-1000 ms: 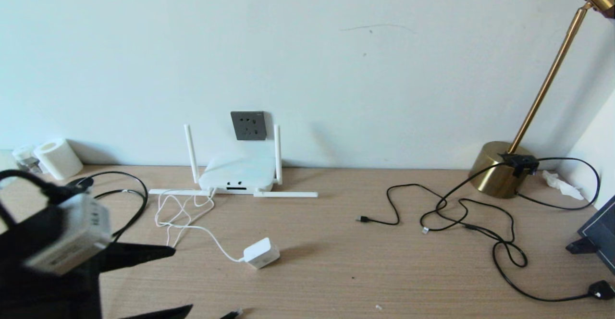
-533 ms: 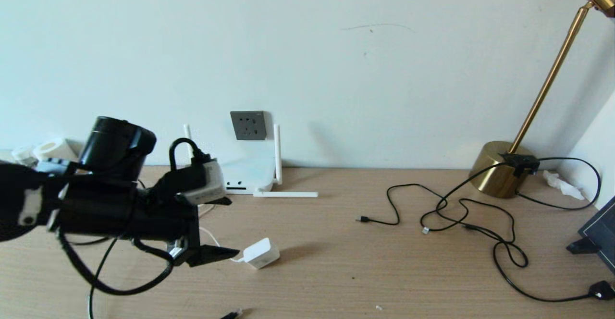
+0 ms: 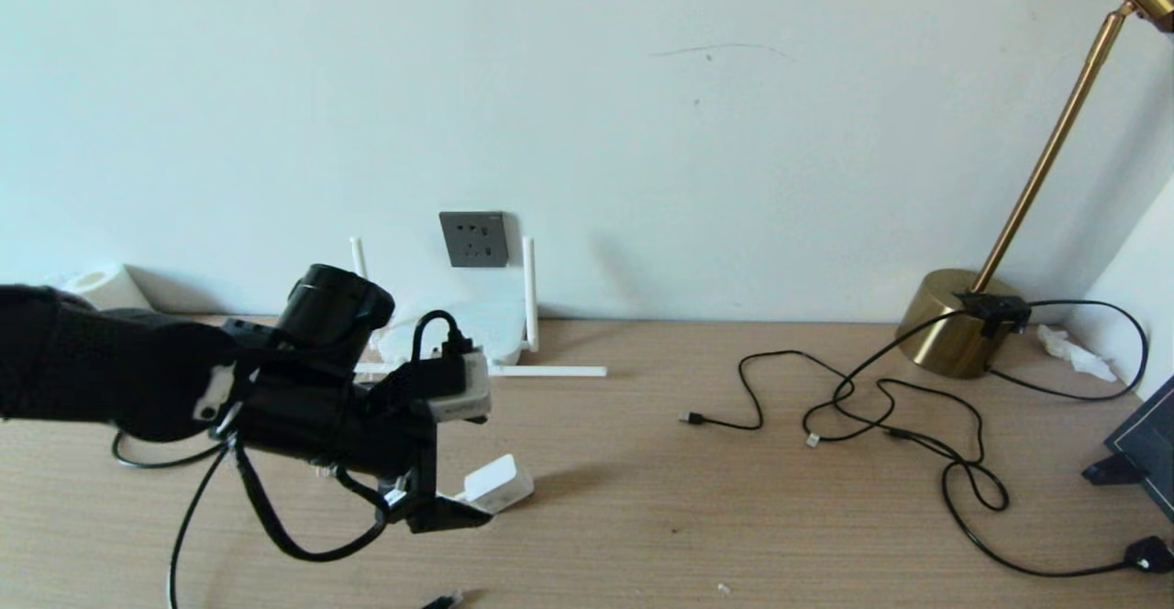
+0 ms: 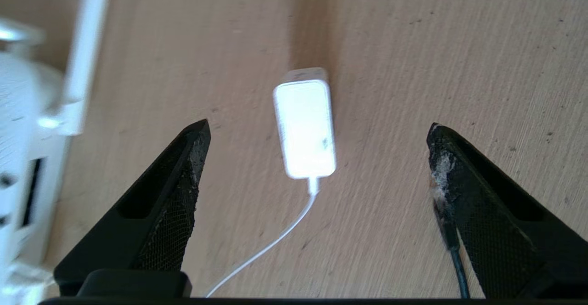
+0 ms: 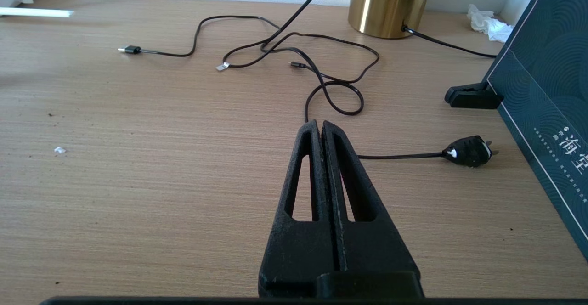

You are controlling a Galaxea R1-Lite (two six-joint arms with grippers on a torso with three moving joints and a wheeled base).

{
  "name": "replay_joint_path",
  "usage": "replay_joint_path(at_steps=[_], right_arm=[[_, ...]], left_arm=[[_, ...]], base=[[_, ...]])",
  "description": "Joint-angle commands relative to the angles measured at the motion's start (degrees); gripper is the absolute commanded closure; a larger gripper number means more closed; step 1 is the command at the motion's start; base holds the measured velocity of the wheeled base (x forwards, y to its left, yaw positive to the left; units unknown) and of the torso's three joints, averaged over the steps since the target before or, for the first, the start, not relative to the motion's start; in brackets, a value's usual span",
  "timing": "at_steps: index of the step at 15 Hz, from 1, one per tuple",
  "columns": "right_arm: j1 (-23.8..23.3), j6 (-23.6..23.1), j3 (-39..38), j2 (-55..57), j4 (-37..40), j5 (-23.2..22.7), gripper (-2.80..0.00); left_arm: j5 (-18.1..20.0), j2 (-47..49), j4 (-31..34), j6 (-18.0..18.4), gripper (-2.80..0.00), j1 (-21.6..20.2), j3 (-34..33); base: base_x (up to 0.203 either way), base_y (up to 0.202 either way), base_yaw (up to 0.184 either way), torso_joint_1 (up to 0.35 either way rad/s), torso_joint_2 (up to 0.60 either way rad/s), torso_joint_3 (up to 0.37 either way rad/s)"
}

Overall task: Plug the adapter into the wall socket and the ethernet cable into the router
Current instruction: Pick up plug

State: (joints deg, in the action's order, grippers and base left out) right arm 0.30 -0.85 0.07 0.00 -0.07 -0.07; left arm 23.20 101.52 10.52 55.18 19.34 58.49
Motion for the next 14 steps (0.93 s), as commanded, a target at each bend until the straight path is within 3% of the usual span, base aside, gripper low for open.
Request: replay_joint_path(at_steps=[1, 14], right_arm=[[0.0, 0.0, 0.0, 0.1, 0.0, 0.0, 0.0], [0.0, 0.0, 0.0, 0.1, 0.0, 0.0, 0.0]], left_arm=[[0.0, 2.3, 0.0, 0.2, -2.8, 0.6, 0.2], [-1.5, 8.6, -0.6, -2.3, -2.8, 1.1, 2.8]], base=[[0.0, 0.0, 0.0, 0.0, 0.0, 0.0], [0.0, 0.0, 0.0, 0.0, 0.0, 0.0]])
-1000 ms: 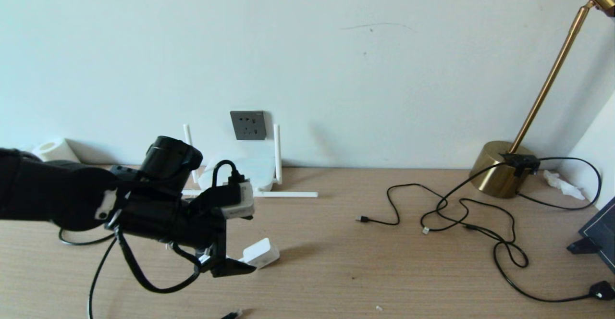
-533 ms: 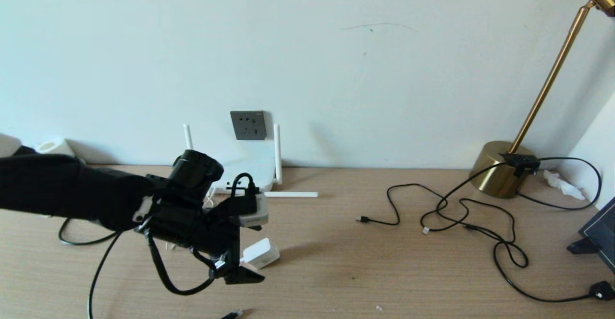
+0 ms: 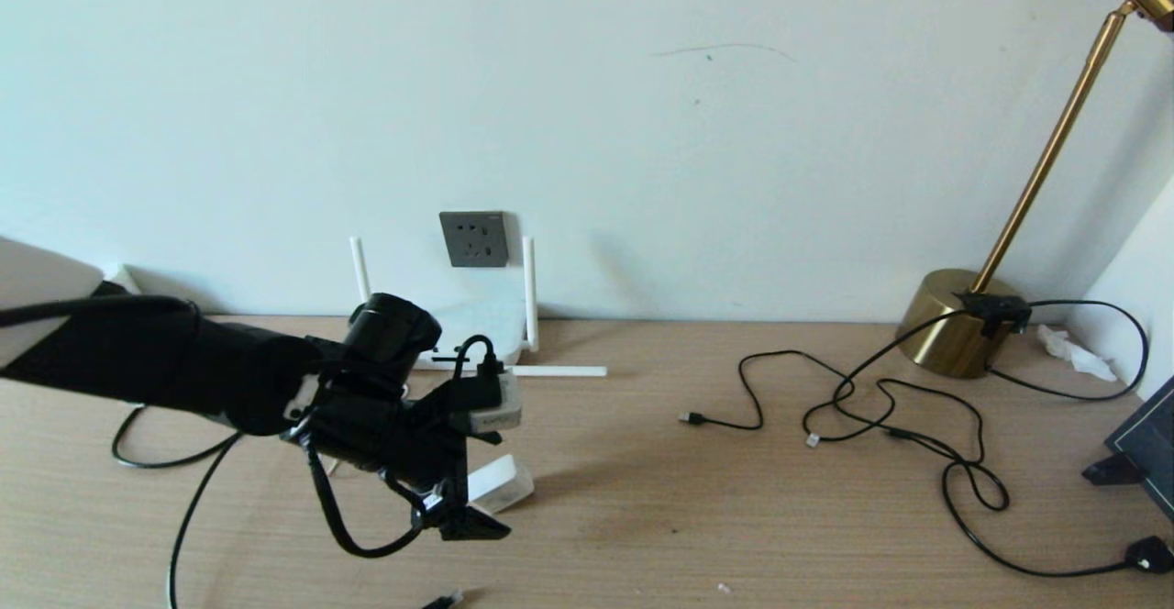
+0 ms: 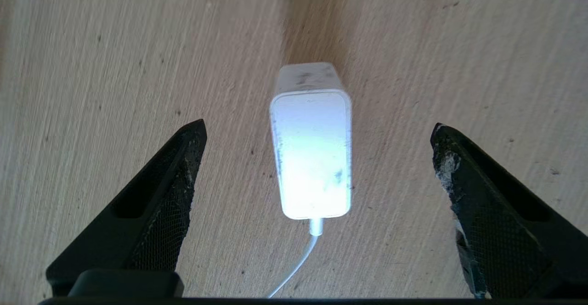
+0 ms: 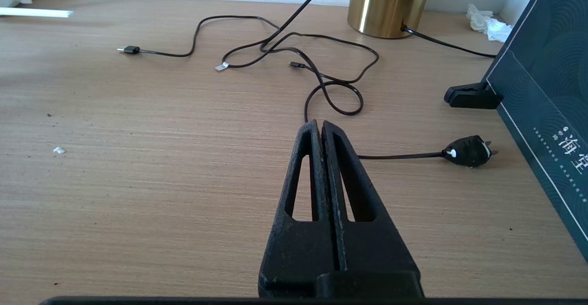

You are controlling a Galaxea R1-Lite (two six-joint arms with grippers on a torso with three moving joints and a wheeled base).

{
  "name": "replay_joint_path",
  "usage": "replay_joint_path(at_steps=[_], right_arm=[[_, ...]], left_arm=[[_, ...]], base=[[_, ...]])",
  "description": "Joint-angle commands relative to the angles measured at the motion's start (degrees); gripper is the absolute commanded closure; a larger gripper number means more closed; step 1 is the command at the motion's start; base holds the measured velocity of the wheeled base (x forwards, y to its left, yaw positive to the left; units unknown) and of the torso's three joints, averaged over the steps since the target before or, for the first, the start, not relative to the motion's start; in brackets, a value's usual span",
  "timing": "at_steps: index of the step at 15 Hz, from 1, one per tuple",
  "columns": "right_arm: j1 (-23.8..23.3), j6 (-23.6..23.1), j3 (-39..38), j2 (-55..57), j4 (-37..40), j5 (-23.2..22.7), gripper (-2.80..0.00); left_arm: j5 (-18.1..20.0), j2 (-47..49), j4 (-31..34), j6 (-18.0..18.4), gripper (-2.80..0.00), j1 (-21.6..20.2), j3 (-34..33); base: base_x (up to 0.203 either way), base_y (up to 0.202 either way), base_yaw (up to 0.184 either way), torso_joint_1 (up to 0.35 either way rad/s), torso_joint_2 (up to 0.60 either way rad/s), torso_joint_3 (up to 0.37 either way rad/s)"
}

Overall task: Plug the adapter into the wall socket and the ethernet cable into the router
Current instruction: Pick up plug

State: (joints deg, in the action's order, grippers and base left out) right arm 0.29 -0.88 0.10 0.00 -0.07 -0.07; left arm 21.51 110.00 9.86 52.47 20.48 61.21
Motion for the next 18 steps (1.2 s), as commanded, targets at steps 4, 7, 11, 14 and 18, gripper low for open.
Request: replay_joint_path(at_steps=[4, 7, 11, 14, 18], right_arm=[[0.1, 0.0, 0.0, 0.1, 0.0, 0.0, 0.0], [0.1, 0.1, -0.1, 0.1, 0.0, 0.0, 0.0], [0.1, 0.0, -0.1, 0.1, 0.0, 0.0, 0.0], [0.1, 0.0, -0.1, 0.1, 0.0, 0.0, 0.0], [0.0, 0.0, 0.0, 0.1, 0.0, 0.0, 0.0]], left_arm=[[-1.4, 0.8, 0.1, -0.2, -2.8, 0.8, 1.3], [-1.5, 1.8, 0.1, -0.2, -2.8, 1.3, 2.2], [-2.5, 2.8, 0.1, -1.0, -2.8, 1.9, 3.0], [-2.5, 2.6, 0.1, -1.0, -2.8, 1.9, 2.7], [-2.6, 2.7, 0.1, -1.0, 0.0, 1.8, 2.5]], base=[[0.0, 0.0, 0.0, 0.0, 0.0, 0.0], [0.0, 0.0, 0.0, 0.0, 0.0, 0.0], [0.0, 0.0, 0.0, 0.0, 0.0, 0.0], [0.0, 0.0, 0.0, 0.0, 0.0, 0.0], [0.0, 0.0, 0.0, 0.0, 0.0, 0.0]])
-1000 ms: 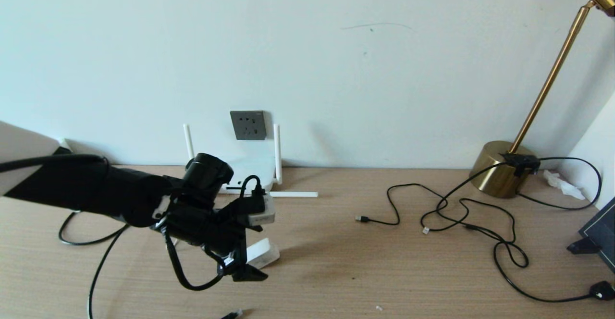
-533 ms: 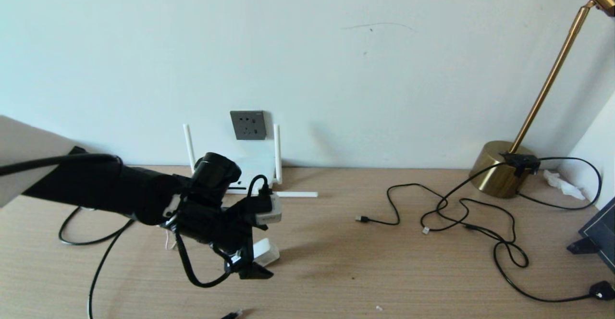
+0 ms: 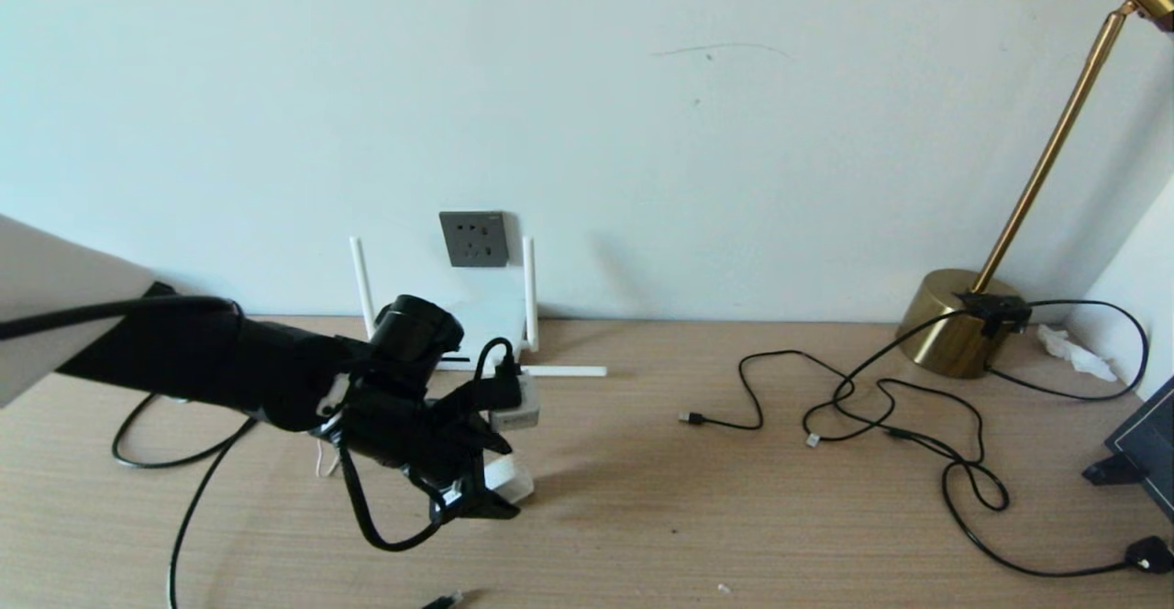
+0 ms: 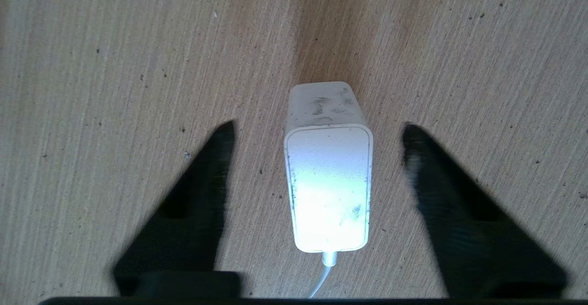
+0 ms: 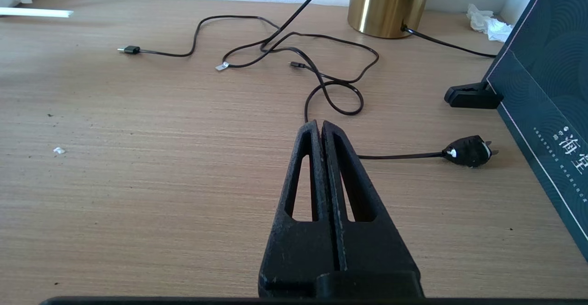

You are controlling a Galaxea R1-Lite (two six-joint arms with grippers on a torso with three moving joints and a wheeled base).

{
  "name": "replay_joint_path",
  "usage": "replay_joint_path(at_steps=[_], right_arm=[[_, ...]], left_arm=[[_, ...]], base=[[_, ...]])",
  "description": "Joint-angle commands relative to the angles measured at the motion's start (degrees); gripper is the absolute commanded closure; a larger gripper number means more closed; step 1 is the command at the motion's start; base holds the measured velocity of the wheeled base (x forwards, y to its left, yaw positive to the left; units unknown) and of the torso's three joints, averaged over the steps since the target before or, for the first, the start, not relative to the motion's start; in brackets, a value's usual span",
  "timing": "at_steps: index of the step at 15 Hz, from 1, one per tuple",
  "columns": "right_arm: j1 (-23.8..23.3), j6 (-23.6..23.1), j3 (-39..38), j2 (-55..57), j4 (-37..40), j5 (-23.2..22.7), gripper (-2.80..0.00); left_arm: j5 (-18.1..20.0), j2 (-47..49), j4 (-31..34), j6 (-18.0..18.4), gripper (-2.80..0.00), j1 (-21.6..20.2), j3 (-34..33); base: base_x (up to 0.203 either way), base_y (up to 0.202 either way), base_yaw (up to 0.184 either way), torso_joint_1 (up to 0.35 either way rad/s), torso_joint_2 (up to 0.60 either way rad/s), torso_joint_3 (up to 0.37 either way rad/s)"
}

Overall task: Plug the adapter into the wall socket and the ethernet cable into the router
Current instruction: Pick up plug, then align plug and socket

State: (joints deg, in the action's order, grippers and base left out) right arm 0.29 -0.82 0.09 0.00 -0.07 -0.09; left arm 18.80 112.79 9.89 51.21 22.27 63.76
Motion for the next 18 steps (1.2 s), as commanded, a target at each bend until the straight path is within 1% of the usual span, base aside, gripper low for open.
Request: replay_joint_path(at_steps=[1, 6, 10, 12, 13, 14, 15, 16, 17, 18], right_arm=[[0.1, -0.1, 0.0, 0.1, 0.0, 0.0, 0.0], [0.1, -0.1, -0.1, 0.1, 0.0, 0.0, 0.0], [0.0, -0.1, 0.0, 0.1, 0.0, 0.0, 0.0], [0.0, -0.1, -0.1, 0.1, 0.0, 0.0, 0.0], [0.0, -0.1, 0.0, 0.1, 0.0, 0.0, 0.0], [0.1, -0.1, 0.0, 0.1, 0.0, 0.0, 0.0], [0.0, -0.1, 0.0, 0.1, 0.0, 0.0, 0.0], [0.0, -0.1, 0.0, 0.1, 0.0, 0.0, 0.0], [0.1, -0.1, 0.0, 0.1, 0.0, 0.0, 0.0], [0.1, -0.1, 0.0, 0.1, 0.0, 0.0, 0.0]], left_arm=[[0.1, 0.0, 0.0, 0.3, 0.0, 0.0, 0.0], [0.0, -0.1, 0.0, 0.4, 0.0, -0.4, -0.4], [1.1, -3.7, 0.0, 0.2, 0.0, -0.4, -3.2], [3.9, -9.1, 0.0, -0.1, 0.0, -0.6, -5.1], [5.7, -13.3, -0.1, -0.9, 0.0, -0.6, -6.9], [7.4, -17.9, -0.1, -2.7, 0.0, -0.6, -8.8], [9.0, -23.5, -0.1, -6.1, 0.0, -0.5, -10.7], [10.3, -29.4, 0.0, -11.3, 0.0, -0.4, -12.3], [11.1, -35.4, 0.0, -18.7, 0.0, -0.1, -13.5], [11.8, -41.5, 0.0, -30.3, 0.0, 0.4, -14.5]], base=[[0.0, 0.0, 0.0, 0.0, 0.0, 0.0], [0.0, 0.0, 0.0, 0.0, 0.0, 0.0], [0.0, 0.0, 0.0, 0.0, 0.0, 0.0], [0.0, 0.0, 0.0, 0.0, 0.0, 0.0], [0.0, 0.0, 0.0, 0.0, 0.0, 0.0], [0.0, 0.0, 0.0, 0.0, 0.0, 0.0], [0.0, 0.0, 0.0, 0.0, 0.0, 0.0], [0.0, 0.0, 0.0, 0.0, 0.0, 0.0], [0.0, 0.0, 0.0, 0.0, 0.0, 0.0], [0.0, 0.0, 0.0, 0.0, 0.0, 0.0]])
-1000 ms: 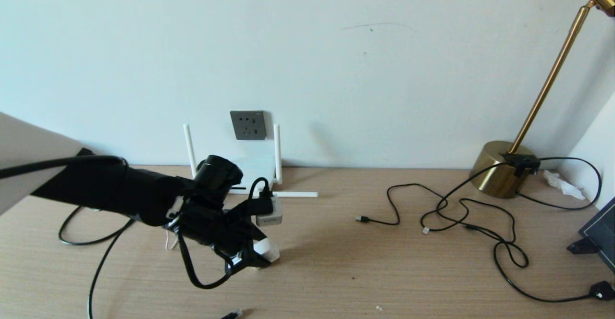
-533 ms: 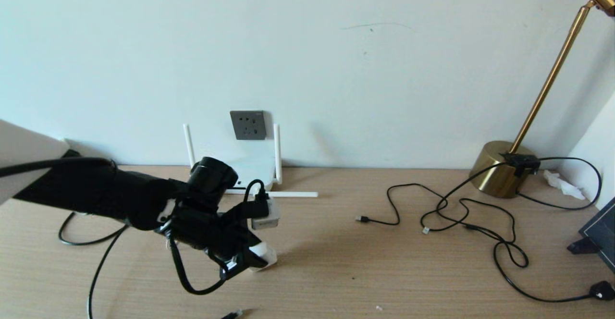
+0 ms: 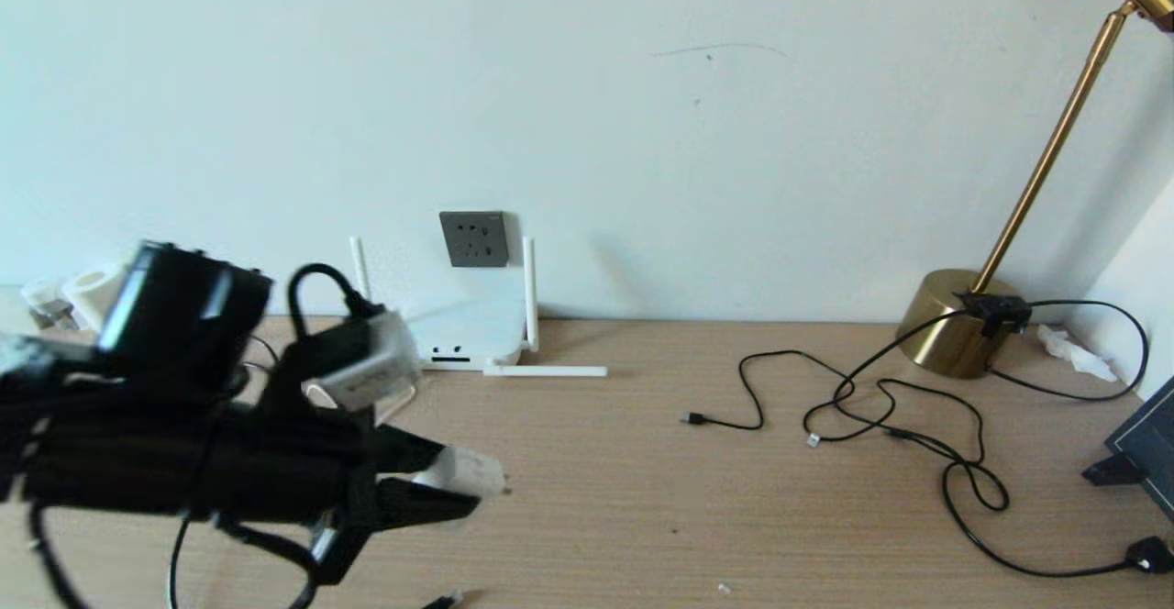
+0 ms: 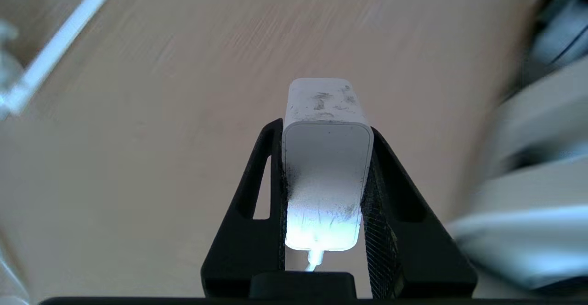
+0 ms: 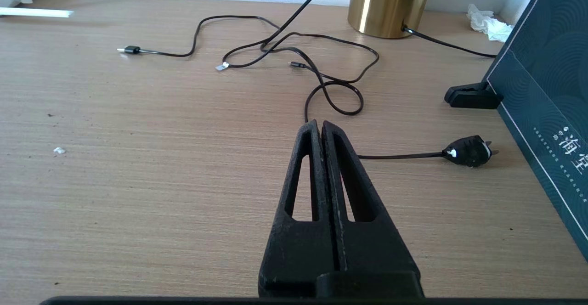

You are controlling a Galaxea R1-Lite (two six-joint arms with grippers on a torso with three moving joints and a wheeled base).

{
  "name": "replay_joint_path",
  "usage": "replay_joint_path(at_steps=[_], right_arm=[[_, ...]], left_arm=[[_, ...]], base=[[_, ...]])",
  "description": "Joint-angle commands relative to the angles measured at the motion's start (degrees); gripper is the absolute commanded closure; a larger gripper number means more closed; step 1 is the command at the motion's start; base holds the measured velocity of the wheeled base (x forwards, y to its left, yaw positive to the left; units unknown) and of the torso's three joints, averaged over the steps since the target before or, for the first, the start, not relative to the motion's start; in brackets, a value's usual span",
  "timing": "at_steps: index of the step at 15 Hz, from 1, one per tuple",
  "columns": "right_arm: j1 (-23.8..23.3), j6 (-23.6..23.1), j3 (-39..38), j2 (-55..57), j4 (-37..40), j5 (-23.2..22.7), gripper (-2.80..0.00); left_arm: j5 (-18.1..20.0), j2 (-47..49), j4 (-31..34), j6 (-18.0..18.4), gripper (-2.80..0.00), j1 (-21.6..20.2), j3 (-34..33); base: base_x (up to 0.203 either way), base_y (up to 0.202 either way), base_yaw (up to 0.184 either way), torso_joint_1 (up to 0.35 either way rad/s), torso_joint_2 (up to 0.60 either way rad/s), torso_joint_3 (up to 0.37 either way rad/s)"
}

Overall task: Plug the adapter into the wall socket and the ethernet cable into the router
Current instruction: Align plug and socket

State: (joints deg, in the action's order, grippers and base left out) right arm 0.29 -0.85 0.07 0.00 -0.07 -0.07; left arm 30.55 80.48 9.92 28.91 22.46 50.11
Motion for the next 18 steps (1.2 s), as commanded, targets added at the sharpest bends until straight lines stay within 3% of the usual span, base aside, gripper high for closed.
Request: replay_joint_path(at_steps=[1, 2, 3, 4, 5, 9, 12, 15, 18], right_arm=[[0.0, 0.0, 0.0, 0.1, 0.0, 0.0, 0.0], [0.0, 0.1, 0.0, 0.1, 0.0, 0.0, 0.0], [0.0, 0.0, -0.1, 0.1, 0.0, 0.0, 0.0], [0.0, 0.0, 0.0, 0.1, 0.0, 0.0, 0.0], [0.1, 0.0, -0.1, 0.1, 0.0, 0.0, 0.0], [0.1, 0.0, -0.1, 0.1, 0.0, 0.0, 0.0], [0.0, 0.1, 0.0, 0.1, 0.0, 0.0, 0.0], [0.0, 0.0, 0.0, 0.1, 0.0, 0.0, 0.0], [0.1, 0.1, -0.1, 0.1, 0.0, 0.0, 0.0]], left_arm=[[0.6, -14.5, -0.1, -23.5, 0.0, 0.6, -1.4], [0.9, -18.2, -0.4, -36.6, 0.0, 0.9, -1.9], [0.7, -21.4, -1.7, -47.2, 0.0, 1.1, -3.0], [-1.2, -23.0, -5.3, -53.5, 0.0, 1.2, -6.1], [-5.4, -22.8, -12.0, -55.2, 0.0, 1.3, -9.8], [-26.8, -6.2, -45.3, -54.3, 0.0, 2.3, -19.0], [-38.5, 8.7, -66.8, -50.6, 0.0, 2.9, -22.6], [-45.4, 23.9, -84.7, -44.8, 0.0, 2.5, -23.0], [-47.5, 35.0, -95.3, -38.0, 0.0, 0.4, -20.7]], base=[[0.0, 0.0, 0.0, 0.0, 0.0, 0.0], [0.0, 0.0, 0.0, 0.0, 0.0, 0.0], [0.0, 0.0, 0.0, 0.0, 0.0, 0.0], [0.0, 0.0, 0.0, 0.0, 0.0, 0.0], [0.0, 0.0, 0.0, 0.0, 0.0, 0.0], [0.0, 0.0, 0.0, 0.0, 0.0, 0.0], [0.0, 0.0, 0.0, 0.0, 0.0, 0.0], [0.0, 0.0, 0.0, 0.0, 0.0, 0.0], [0.0, 0.0, 0.0, 0.0, 0.0, 0.0]])
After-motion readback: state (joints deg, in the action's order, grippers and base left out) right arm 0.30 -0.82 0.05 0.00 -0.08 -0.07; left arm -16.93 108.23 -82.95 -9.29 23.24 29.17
